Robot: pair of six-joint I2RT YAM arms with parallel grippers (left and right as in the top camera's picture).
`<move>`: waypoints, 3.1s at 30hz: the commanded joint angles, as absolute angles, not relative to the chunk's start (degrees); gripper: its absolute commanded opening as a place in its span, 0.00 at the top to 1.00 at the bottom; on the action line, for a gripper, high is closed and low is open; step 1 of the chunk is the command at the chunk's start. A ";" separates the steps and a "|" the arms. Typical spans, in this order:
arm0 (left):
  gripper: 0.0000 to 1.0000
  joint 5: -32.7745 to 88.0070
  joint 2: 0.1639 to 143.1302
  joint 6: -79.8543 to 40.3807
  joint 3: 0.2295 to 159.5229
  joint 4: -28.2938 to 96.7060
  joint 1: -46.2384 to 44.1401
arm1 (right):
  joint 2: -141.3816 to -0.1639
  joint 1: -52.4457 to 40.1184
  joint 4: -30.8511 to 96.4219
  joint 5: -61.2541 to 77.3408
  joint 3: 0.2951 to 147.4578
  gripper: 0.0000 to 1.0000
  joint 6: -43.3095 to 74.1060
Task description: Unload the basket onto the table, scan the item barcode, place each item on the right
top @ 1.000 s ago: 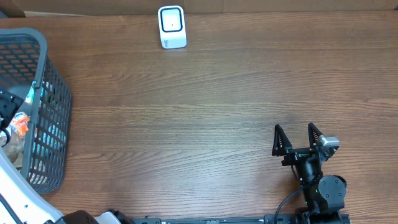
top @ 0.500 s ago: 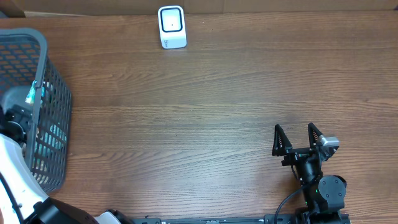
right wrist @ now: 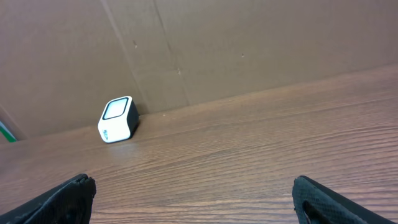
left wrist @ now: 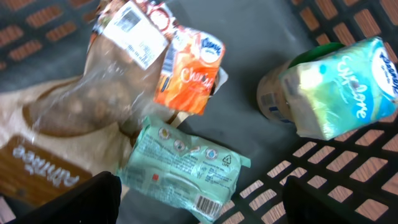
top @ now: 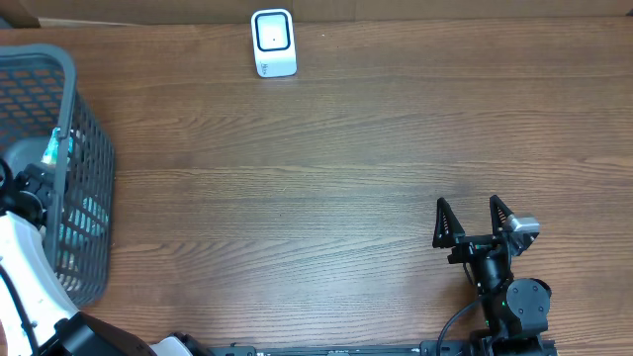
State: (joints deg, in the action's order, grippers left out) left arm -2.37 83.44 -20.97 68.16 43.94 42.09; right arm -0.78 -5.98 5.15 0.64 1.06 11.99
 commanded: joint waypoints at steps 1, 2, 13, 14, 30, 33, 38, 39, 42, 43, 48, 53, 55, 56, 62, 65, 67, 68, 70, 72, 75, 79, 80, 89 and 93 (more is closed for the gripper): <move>0.12 -3.31 83.18 -19.29 67.59 44.03 39.40 | -0.16 -5.76 4.82 0.56 0.45 0.00 11.92; 0.12 -3.60 83.18 -19.29 67.59 44.01 39.35 | -0.16 -5.76 4.82 0.56 0.45 0.00 11.92; 0.12 -3.57 83.18 -19.75 67.59 43.59 39.33 | -0.16 -5.76 4.82 0.56 0.45 0.00 11.92; 0.12 -3.60 83.18 -19.75 67.59 43.48 39.31 | -0.16 -5.76 4.82 0.56 0.45 0.00 11.92; 0.12 -3.62 83.18 -20.18 67.59 43.44 39.31 | -0.16 -5.76 4.82 0.56 0.45 0.00 11.92; 0.11 -3.62 83.18 -20.18 67.59 43.44 39.33 | -0.16 -5.76 4.82 0.56 0.45 0.00 11.92; 0.11 -4.58 83.37 -20.16 67.59 43.46 39.35 | -0.16 -5.76 4.82 0.56 0.45 0.00 11.92; 0.11 -4.97 83.61 -20.16 67.59 43.48 39.35 | -0.16 -5.76 4.82 0.56 0.45 0.00 11.92; 0.10 -4.97 84.77 -20.16 67.59 43.53 39.35 | -0.16 -5.76 4.82 0.56 0.45 0.00 11.92; 0.11 -5.02 85.10 -20.14 67.59 43.55 39.35 | -0.16 -5.76 4.82 0.56 0.45 0.00 11.92; 0.11 -5.08 86.37 -20.16 67.59 43.46 39.35 | -0.16 -5.76 4.82 0.56 0.45 0.00 11.92; 0.11 -5.13 86.37 -20.14 67.59 43.44 39.35 | -0.16 -5.76 4.82 0.56 0.45 0.00 11.92; 0.11 -5.19 86.37 -20.14 67.59 43.44 39.35 | -0.16 -5.76 4.82 0.56 0.45 0.00 11.92; 0.11 -5.37 86.37 -20.14 67.59 43.44 39.35 | -0.16 -5.76 4.82 0.56 0.45 0.00 11.92; 0.11 -5.41 86.37 -20.14 67.59 43.44 39.35 | -0.16 -5.76 4.82 0.56 0.45 0.00 11.92; 0.11 -5.41 86.37 -20.14 67.59 43.42 39.35 | -0.16 -5.76 4.82 0.56 0.45 0.00 11.92; 0.11 -5.56 86.37 -20.14 67.59 43.44 39.35 | -0.16 -5.76 4.82 0.56 0.45 0.00 11.92; 0.11 -5.56 86.37 -20.14 67.59 43.44 39.35 | -0.16 -5.76 4.82 0.56 0.45 0.00 11.92; 0.11 -5.56 86.37 -20.14 67.59 43.46 39.35 | -0.16 -5.76 4.82 0.56 0.45 0.00 11.92; 0.11 -5.56 86.37 -20.14 67.59 43.46 39.35 | -0.16 -5.76 4.82 0.56 0.45 0.00 11.92; 0.11 -5.56 86.37 -20.14 67.59 43.46 39.35 | -0.16 -5.76 4.82 0.56 0.45 0.00 11.92; 0.11 -6.00 86.37 -20.16 67.59 43.44 39.35 | -0.16 -5.76 4.82 0.56 0.45 0.00 11.92; 0.11 -6.04 86.39 -20.14 67.59 43.44 39.35 | -0.16 -5.76 4.82 0.56 0.45 0.00 11.92; 0.11 -6.22 86.56 -19.66 67.59 43.42 39.35 | -0.16 -5.76 4.82 0.56 0.45 0.00 11.92; 0.10 -6.59 86.59 -19.64 67.59 43.38 39.35 | -0.16 -5.76 4.82 0.56 0.45 0.00 11.92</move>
